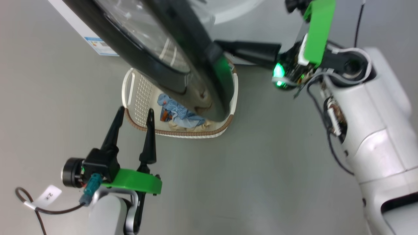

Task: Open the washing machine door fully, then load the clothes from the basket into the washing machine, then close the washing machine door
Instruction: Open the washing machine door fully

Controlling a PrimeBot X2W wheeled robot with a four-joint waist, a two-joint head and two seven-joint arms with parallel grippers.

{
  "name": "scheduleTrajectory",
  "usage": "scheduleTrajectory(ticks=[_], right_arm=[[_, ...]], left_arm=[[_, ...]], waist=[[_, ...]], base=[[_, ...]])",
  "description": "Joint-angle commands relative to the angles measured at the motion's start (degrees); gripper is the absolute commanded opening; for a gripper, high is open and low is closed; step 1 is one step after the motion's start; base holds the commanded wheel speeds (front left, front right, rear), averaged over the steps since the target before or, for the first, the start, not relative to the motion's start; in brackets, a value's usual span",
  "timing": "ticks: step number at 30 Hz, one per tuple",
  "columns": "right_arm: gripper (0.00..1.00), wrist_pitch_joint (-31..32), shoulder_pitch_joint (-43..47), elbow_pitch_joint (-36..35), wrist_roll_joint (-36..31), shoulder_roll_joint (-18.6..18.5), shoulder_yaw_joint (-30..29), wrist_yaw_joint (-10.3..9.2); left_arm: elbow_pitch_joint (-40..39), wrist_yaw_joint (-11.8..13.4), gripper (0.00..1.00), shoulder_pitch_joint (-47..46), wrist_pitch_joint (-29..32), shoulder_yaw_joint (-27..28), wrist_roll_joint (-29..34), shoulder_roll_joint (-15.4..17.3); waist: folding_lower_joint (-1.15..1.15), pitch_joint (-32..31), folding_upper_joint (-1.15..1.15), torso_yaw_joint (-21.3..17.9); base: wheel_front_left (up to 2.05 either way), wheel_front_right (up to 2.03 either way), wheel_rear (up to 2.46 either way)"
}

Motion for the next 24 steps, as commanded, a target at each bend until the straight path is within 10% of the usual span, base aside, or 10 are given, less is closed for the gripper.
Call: scheduleTrajectory(ticks=[1,24], right_arm=[[0.0,-0.3,2.21,-2.44,0.77,2.44,1.5,0.1],[0.0,-7.19,11.4,-3.94,9.4,3.41,12.55,0.1]], left_arm=[[-0.32,-0.46,1.0,1.06,-0.35,1.95,0.54,1.18],[1.71,-1.73,1.0,5.13,-0.35,1.06,0.15,1.18]], waist=[[0.01,-1.35,0.0,0.07],[0.01,-8.24,0.0,2.93]], base=[[0.0,0.0,0.0],[0.0,0.0,0.0]])
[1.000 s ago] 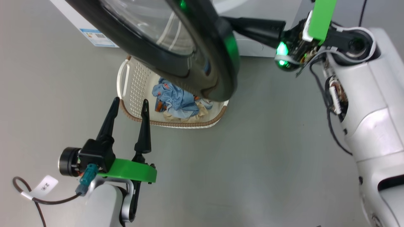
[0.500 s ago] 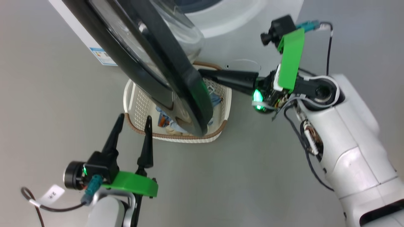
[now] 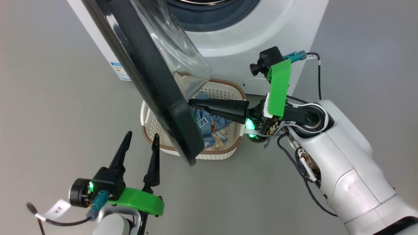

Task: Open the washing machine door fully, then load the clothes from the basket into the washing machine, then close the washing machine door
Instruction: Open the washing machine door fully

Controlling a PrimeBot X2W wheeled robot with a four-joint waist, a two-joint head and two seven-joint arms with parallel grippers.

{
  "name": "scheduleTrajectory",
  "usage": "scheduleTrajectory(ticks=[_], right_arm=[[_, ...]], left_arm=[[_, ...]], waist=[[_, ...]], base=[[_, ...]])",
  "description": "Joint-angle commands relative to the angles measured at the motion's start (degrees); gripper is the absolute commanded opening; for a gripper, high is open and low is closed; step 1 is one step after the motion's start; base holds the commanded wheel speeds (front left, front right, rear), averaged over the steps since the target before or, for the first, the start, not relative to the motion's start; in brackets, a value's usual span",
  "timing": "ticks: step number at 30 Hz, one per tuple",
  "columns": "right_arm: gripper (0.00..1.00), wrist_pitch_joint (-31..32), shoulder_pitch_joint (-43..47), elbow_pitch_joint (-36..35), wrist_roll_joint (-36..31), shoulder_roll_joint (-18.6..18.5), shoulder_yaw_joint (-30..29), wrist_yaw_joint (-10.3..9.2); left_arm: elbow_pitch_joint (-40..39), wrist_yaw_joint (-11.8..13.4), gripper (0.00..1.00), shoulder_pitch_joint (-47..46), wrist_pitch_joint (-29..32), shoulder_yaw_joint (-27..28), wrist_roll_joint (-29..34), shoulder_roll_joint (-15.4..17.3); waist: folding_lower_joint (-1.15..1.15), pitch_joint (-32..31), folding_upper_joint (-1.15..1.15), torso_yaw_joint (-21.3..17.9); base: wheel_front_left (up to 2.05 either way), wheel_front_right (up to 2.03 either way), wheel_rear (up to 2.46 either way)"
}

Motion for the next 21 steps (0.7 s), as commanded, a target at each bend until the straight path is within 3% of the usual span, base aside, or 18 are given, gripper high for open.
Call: scheduleTrajectory(ticks=[1,13,21], right_arm=[[0.0,-0.48,1.11,-1.74,1.08,2.13,1.02,0.1],[0.0,-3.41,1.04,-1.2,3.17,2.13,2.7,0.1],[0.0,-10.59,2.94,-7.28,1.87,1.35,-2.89,0.1]], left_arm=[[-0.62,-0.19,1.0,0.24,-0.36,1.64,0.09,1.11],[-0.75,-0.08,1.0,0.77,-0.36,2.01,0.02,1.11],[-0.83,-0.01,1.0,0.88,-0.36,3.17,0.13,1.11]], waist=[[0.01,-0.28,0.0,0.19],[0.01,-1.02,0.0,-0.47],[0.01,-1.25,0.0,-1.75]], base=[[0.0,0.0,0.0],[0.0,0.0,0.0],[0.0,0.0,0.0]])
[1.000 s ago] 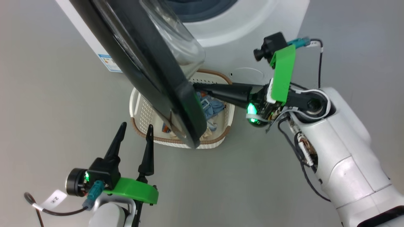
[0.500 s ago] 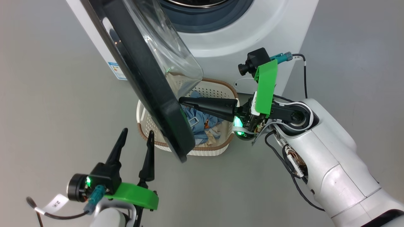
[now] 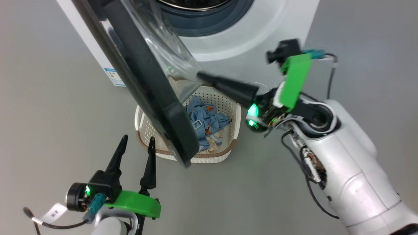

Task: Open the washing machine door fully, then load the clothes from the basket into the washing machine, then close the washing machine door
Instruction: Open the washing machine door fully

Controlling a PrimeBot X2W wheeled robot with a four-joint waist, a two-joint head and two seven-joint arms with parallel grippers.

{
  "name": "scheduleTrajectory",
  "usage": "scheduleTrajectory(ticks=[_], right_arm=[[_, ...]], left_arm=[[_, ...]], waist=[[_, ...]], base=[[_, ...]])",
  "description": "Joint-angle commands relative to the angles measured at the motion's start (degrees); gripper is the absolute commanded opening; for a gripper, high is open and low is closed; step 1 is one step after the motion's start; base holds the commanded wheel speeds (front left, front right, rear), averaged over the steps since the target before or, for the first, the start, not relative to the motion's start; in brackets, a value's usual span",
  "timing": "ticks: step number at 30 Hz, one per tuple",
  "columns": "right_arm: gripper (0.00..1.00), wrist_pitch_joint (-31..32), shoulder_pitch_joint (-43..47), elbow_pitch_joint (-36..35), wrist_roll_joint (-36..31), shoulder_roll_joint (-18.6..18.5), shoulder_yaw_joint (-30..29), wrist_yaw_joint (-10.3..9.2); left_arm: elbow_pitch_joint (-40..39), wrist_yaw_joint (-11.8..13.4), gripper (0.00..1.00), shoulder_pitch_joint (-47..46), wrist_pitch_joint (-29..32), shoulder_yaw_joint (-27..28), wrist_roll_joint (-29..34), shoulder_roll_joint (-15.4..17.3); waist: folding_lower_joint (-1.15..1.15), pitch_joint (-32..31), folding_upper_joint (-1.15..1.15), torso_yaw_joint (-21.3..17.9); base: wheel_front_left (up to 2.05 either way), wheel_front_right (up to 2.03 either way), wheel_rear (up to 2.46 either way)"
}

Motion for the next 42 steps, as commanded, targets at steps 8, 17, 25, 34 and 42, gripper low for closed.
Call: scheduleTrajectory(ticks=[8,17,25,34,42], right_arm=[[0.0,-8.05,5.99,-13.62,-4.23,0.46,-8.25,0.1],[0.0,-15.46,14.85,-23.86,-15.71,-2.27,-13.32,0.1],[1.0,-26.23,23.01,-26.54,-27.04,-6.35,-11.71,0.1],[1.0,-37.16,27.46,-23.5,-30.32,-11.01,-7.36,0.1],[1.0,-50.67,28.51,-21.42,-35.22,-17.43,-4.73,0.1]], left_arm=[[-0.84,0.05,1.0,0.14,-0.36,2.87,0.37,1.1],[-0.14,-0.62,1.0,1.13,-0.36,4.37,1.44,1.1],[0.06,-1.16,1.0,2.57,-0.36,5.82,2.2,1.1],[0.08,-1.69,1.0,4.43,-0.36,8.36,3.17,1.1],[-0.06,-2.06,1.0,5.1,-0.36,9.89,3.56,1.1]], waist=[[0.0,-0.78,0.0,-1.78],[0.0,-2.78,0.0,-3.44],[0.0,-4.47,0.0,-4.89],[0.0,-5.89,0.0,-6.87],[0.0,-6.23,0.0,-8.25]], base=[[0.0,0.0,0.0],[0.0,0.0,0.0],[0.0,0.0,0.0],[0.0,0.0,0.0],[0.0,0.0,0.0]])
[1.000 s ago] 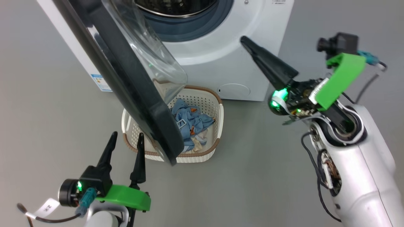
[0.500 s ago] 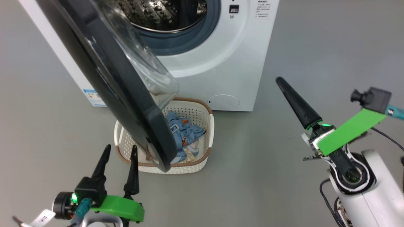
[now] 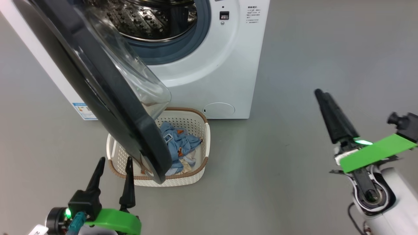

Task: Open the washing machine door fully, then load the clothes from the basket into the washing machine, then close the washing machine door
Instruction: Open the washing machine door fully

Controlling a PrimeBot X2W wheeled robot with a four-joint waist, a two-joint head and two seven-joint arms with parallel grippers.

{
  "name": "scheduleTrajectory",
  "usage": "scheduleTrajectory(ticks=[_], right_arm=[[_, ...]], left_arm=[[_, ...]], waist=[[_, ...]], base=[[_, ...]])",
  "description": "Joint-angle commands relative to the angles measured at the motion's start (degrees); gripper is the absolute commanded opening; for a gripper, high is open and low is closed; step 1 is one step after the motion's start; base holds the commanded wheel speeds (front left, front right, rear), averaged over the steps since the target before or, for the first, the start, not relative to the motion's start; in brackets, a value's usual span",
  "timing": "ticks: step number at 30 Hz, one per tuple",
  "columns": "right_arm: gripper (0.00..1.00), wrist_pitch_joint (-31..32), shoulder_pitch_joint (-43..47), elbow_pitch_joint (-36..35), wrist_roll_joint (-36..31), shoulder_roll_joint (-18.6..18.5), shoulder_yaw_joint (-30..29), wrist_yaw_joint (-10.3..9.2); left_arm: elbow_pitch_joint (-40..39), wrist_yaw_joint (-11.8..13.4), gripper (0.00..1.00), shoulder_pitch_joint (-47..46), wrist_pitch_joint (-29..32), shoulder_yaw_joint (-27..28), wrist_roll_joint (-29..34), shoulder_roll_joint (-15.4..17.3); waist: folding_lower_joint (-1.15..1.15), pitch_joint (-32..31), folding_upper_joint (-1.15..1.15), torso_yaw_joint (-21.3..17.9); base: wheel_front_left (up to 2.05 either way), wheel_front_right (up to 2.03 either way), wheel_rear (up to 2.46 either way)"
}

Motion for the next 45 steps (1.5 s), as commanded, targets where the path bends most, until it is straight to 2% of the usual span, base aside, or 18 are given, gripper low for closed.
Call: scheduleTrajectory(ticks=[1,6,10,17,22,26,34,45], right_arm=[[1.0,-3.46,1.25,-0.51,-2.76,-2.43,1.67,0.1],[1.0,-7.21,2.65,0.97,-7.13,-5.68,1.2,0.1],[1.0,-7.97,4.43,1.7,-15.22,-6.95,-3.15,0.1],[1.0,-8.02,11.9,-3.62,-33.81,-1.76,-15.21,0.1],[1.0,-8.03,18.65,-6.99,-45.32,2.28,-19.44,0.1],[1.0,-8.03,24.38,-7.07,-52.18,5.15,-21.89,0.1],[1.0,-8.03,31.33,-4.85,-56.69,10.04,-23.29,0.1],[1.0,-8.04,32.88,-3.78,-57.38,11.71,-23.19,0.1]], left_arm=[[-0.94,-0.08,1.0,-0.33,-0.36,2.27,0.52,1.06],[-1.09,-0.11,1.0,0.02,-0.36,3.02,0.57,1.06],[-1.23,-0.1,1.0,0.47,-0.36,3.6,0.72,1.06],[-1.27,-0.22,1.0,1.44,-0.36,4.24,0.62,1.06],[-0.83,-0.59,1.0,2.19,-0.36,4.5,0.67,1.06],[-0.46,-0.99,1.0,3.19,-0.36,4.73,0.8,1.06],[-0.25,-1.35,1.0,5.27,-0.36,5.32,0.79,1.06],[0.54,-1.84,1.0,6.42,-0.36,5.8,0.37,1.06]], waist=[[0.0,-0.2,0.0,-0.38],[0.0,-0.29,0.0,-1.09],[0.0,-0.61,0.0,-1.78],[0.0,-1.74,0.0,-2.22],[0.0,-3.28,0.0,-1.92],[0.0,-4.97,0.0,-1.6],[0.0,-7.25,0.0,-1.42],[0.0,-8.8,0.0,-1.45]], base=[[0.0,0.0,0.0],[0.0,0.0,0.0],[0.0,0.0,0.0],[0.0,0.0,0.0],[0.0,0.0,0.0],[0.0,0.0,0.0],[0.0,0.0,0.0],[0.0,0.0,0.0]])
